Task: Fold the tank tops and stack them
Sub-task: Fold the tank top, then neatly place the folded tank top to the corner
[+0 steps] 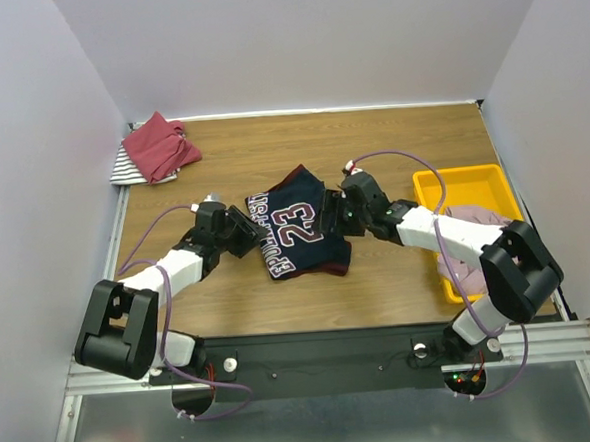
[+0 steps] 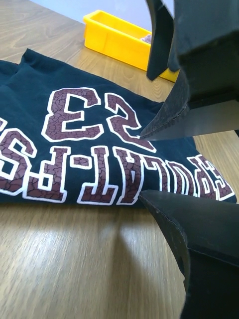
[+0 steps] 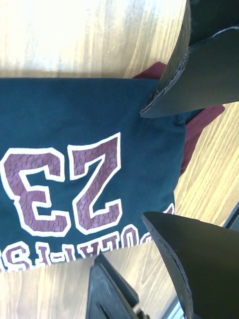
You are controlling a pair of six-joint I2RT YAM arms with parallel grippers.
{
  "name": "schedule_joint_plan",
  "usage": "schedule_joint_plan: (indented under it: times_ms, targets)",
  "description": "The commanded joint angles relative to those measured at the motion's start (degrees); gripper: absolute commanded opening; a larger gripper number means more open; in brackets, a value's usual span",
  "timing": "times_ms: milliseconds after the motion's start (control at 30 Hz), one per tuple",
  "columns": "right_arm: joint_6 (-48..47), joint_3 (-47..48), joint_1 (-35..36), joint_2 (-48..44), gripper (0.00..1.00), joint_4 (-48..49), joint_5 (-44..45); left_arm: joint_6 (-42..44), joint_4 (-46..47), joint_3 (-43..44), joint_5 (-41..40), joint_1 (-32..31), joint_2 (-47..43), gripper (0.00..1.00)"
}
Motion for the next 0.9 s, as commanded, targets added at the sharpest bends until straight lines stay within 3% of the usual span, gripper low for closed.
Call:
schedule_joint_plan:
  times_ms: [0,200,467,667,867]
  targets:
    - [-3.8,3.7,0.5,-0.1,0.82,0.2,-1.9,2.6,0.3,0.4,0.9,0.7,-1.2,0.56]
    - [-8.2,12.1,4.3,7.5,0.78,-0.3,-2.6,3.6,1.4,0.6,0.6,0.9,2.1,0.57]
    - [-10.8,21.1,10.1,19.1,0.66,-0.8,2.8,4.4,5.3,0.3,1.9,1.4,9.6,0.57]
    - [-8.4,18.8,10.6,22.6,0.65,-1.7,9.7,4.5,4.8,0.4,0.6,1.4,11.3,0.57]
    - [-8.2,16.6,10.5,25.0,0.62,-0.9,1.9,6.7,0.8,3.3,-2.7,1.4,15.2,0.57]
